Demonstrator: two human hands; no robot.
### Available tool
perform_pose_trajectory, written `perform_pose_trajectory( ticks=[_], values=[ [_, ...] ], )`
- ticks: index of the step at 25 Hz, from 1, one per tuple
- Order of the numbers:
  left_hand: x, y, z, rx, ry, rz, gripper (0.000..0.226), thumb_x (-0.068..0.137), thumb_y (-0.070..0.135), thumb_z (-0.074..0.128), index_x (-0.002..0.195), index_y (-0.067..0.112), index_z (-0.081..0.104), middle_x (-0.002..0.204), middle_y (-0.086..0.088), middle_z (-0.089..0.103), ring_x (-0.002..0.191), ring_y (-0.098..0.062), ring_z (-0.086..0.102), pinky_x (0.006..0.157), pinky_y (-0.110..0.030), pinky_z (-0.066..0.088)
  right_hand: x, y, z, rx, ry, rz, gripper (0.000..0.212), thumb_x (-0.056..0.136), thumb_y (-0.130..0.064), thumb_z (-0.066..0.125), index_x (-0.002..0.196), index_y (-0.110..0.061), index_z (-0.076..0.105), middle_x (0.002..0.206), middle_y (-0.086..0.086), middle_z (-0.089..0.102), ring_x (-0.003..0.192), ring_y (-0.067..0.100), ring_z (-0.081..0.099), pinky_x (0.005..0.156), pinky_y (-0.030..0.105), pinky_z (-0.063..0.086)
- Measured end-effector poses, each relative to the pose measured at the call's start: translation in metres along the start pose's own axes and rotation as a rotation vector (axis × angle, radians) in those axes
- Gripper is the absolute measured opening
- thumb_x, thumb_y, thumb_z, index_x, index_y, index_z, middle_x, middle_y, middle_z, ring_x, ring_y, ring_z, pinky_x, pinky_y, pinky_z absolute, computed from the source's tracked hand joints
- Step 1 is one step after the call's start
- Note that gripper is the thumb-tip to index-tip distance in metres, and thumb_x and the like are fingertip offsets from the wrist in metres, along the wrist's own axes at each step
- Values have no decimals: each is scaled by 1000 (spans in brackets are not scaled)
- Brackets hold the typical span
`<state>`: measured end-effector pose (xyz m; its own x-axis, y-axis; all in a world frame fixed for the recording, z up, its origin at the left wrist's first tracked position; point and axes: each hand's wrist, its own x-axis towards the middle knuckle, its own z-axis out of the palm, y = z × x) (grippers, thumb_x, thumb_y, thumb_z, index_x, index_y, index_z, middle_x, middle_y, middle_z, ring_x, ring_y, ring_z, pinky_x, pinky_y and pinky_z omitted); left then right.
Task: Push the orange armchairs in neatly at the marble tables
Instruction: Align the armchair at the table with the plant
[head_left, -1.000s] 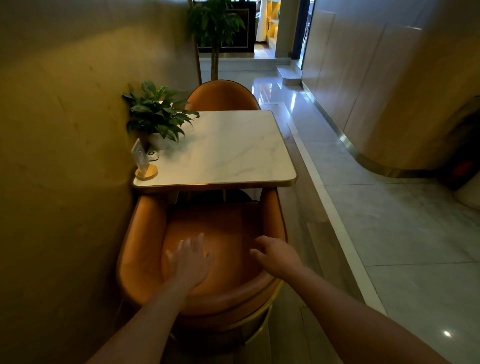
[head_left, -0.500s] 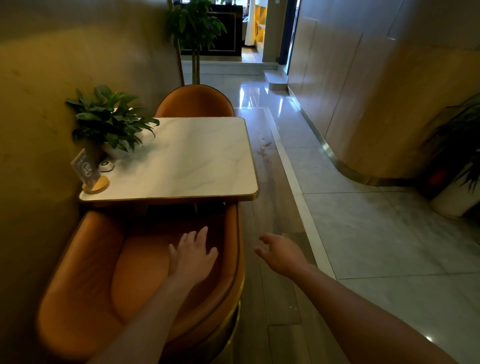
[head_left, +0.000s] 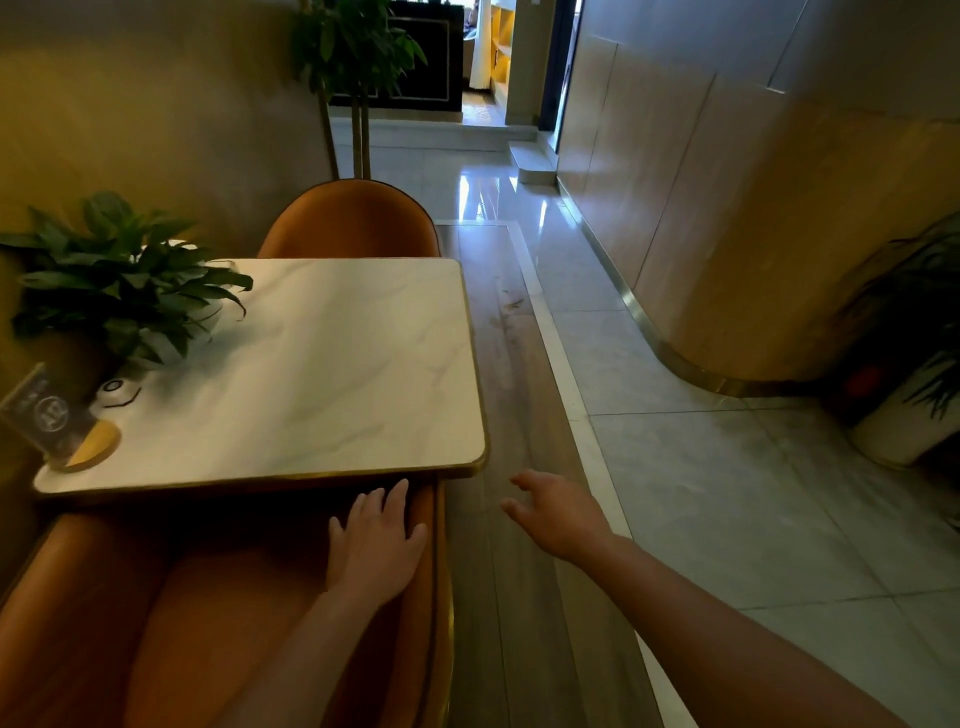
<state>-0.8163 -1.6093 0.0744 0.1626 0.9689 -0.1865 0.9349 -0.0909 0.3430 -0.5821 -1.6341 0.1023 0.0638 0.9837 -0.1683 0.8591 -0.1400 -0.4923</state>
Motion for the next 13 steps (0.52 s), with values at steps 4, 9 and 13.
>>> perform_pose_trajectory(
  ticks=[4, 9, 13],
  values=[
    [51, 27, -4, 11, -9, 17, 66, 101, 48, 42, 157, 26, 15, 160, -4, 29, 148, -22, 24, 120, -48, 26, 51, 23, -21, 10, -26, 28, 50, 97, -47, 55, 142, -24, 49, 136, -1, 60, 119, 13, 58, 96, 30, 48],
    [124, 69, 9, 53, -27, 15, 66, 102, 48, 40, 158, 26, 14, 162, -8, 25, 148, -24, 23, 119, -44, 28, 123, 66, -44, 38, -49, 34, 50, 97, -47, 55, 141, -24, 49, 132, 0, 62, 113, 12, 61, 94, 30, 49],
    [203, 123, 25, 94, -30, -35, 65, 101, 52, 38, 158, 29, 14, 164, -4, 21, 150, -24, 21, 120, -44, 27, 206, 122, -76, 70, -81, 1, 50, 97, -45, 56, 142, -24, 49, 136, 0, 59, 119, 14, 58, 97, 31, 48]
  ],
)
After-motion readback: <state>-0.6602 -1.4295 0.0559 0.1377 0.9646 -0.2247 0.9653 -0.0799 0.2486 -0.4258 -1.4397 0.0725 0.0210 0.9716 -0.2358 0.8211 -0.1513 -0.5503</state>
